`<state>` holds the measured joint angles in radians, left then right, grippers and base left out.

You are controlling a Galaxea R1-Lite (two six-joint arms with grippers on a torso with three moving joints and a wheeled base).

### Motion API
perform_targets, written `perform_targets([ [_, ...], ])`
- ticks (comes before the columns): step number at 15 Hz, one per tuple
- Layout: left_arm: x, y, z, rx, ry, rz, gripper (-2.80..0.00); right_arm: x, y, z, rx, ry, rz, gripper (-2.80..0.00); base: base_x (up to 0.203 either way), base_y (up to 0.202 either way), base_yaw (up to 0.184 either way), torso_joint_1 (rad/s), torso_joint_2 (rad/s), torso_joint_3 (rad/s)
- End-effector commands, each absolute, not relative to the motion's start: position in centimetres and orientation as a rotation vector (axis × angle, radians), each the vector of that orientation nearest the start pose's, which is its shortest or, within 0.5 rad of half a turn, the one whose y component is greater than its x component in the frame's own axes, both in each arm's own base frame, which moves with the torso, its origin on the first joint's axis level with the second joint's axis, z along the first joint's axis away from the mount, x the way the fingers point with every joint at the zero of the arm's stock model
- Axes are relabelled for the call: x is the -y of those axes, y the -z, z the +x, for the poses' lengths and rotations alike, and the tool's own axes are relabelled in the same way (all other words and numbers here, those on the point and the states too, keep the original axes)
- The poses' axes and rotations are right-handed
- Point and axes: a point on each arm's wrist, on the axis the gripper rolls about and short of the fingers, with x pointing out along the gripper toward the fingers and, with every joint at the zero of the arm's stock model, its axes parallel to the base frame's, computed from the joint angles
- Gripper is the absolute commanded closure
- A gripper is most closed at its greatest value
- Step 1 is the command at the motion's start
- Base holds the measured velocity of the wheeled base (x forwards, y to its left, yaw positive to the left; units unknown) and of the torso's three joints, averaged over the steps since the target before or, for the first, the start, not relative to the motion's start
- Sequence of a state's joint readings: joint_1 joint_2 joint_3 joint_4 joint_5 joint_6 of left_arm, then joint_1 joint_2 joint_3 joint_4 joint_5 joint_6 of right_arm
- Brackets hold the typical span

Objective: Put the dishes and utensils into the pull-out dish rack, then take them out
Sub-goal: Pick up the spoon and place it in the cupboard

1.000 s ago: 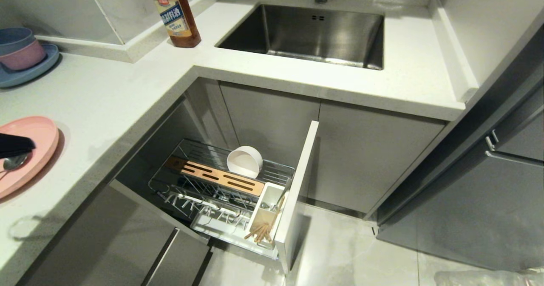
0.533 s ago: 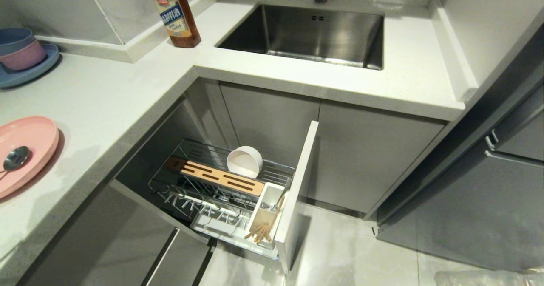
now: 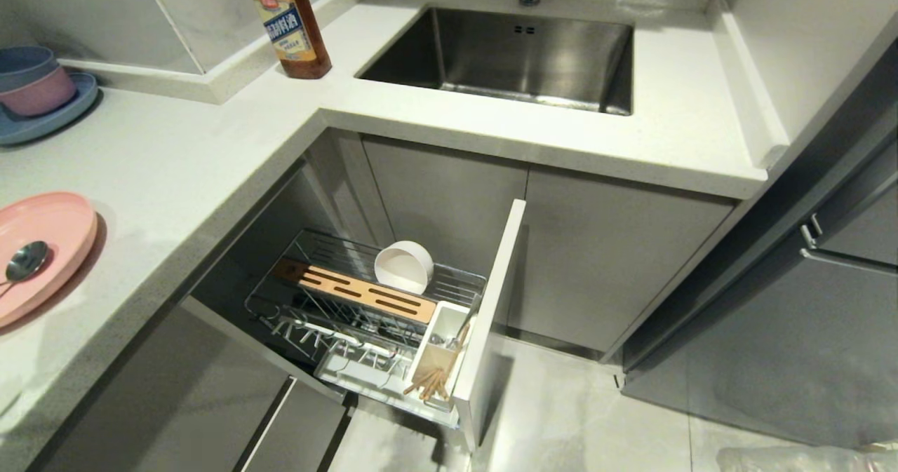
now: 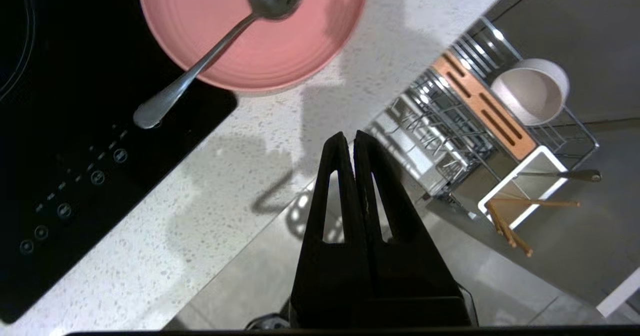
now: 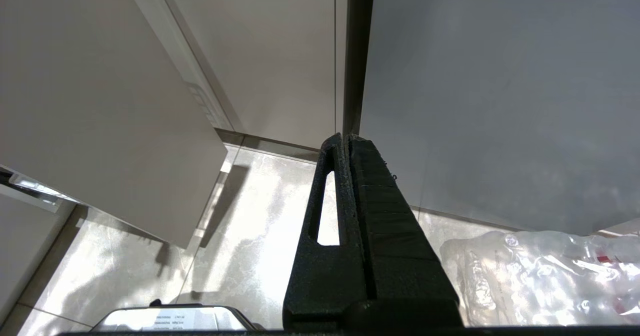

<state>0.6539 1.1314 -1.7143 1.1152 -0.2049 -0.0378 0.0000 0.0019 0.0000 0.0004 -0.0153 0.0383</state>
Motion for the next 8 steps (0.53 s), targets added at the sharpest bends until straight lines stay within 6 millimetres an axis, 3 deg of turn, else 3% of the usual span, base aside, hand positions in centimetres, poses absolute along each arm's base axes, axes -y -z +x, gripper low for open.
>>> perform_targets([
  [1,-6.2,-38.0,7.7,-0.538,-0.497,-0.298,0.00,0.0,-7.5,-2.3,-0.003,0.015,0.038,0.00,0.000,0.000,0.000,0.000,0.00,0.000],
  [8,-12.0,-36.1,8.9,-0.770,-0.419,-0.239,0.00,0.0,-7.5,-2.3,-0.004,0.015,0.038,0.00,0.000,0.000,0.000,0.000,0.00,0.000],
])
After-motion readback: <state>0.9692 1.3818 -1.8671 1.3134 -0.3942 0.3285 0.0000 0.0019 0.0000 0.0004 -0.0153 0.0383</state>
